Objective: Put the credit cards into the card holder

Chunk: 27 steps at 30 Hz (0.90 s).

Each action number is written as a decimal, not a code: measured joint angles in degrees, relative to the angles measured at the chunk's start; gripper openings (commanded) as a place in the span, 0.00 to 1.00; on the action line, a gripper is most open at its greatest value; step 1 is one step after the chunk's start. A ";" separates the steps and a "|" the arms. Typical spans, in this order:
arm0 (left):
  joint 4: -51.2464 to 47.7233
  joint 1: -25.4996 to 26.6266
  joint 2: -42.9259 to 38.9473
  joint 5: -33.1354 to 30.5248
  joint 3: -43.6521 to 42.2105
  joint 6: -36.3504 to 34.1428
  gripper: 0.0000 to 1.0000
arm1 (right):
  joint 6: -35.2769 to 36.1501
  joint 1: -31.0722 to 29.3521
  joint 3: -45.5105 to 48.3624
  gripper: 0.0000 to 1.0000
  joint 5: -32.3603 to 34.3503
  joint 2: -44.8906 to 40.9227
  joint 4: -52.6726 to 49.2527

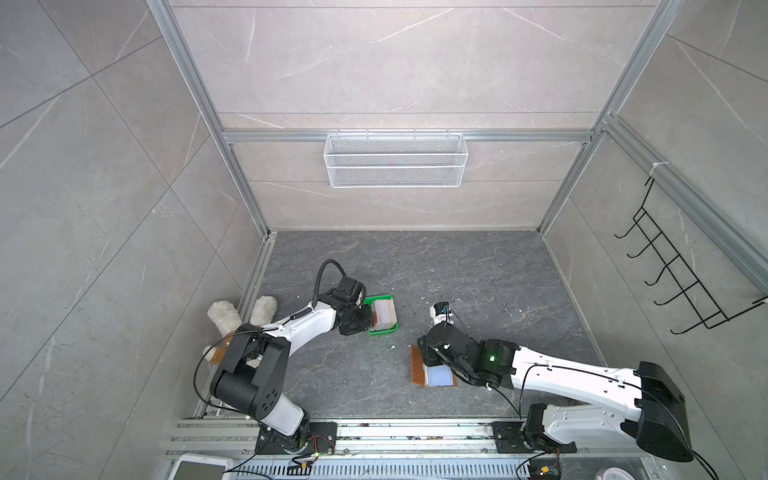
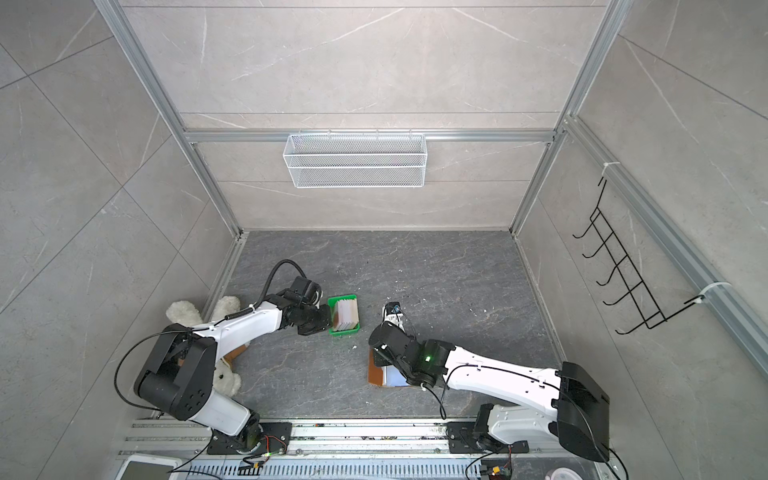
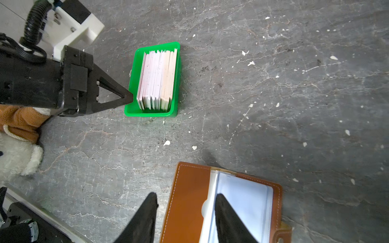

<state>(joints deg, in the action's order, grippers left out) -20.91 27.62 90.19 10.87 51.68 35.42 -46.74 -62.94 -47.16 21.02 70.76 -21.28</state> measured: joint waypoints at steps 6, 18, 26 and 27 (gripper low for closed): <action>1.16 3.37 3.28 -0.26 3.08 2.34 0.08 | -0.46 0.00 1.33 0.48 0.63 -1.33 -1.27; 1.46 5.77 5.99 -1.40 5.64 3.50 0.25 | -1.25 0.09 2.21 0.52 0.61 -3.48 -1.66; -0.70 2.21 0.66 0.66 5.73 2.51 0.29 | 1.77 6.36 2.08 0.58 -4.39 -4.22 -0.26; -0.68 1.51 -0.02 1.81 5.90 2.49 0.29 | 2.49 7.28 1.77 0.59 -5.14 -3.89 -0.22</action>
<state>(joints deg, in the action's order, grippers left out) -21.58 29.12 90.17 12.69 57.58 37.91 -44.25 -55.66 -45.39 15.88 66.87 -21.50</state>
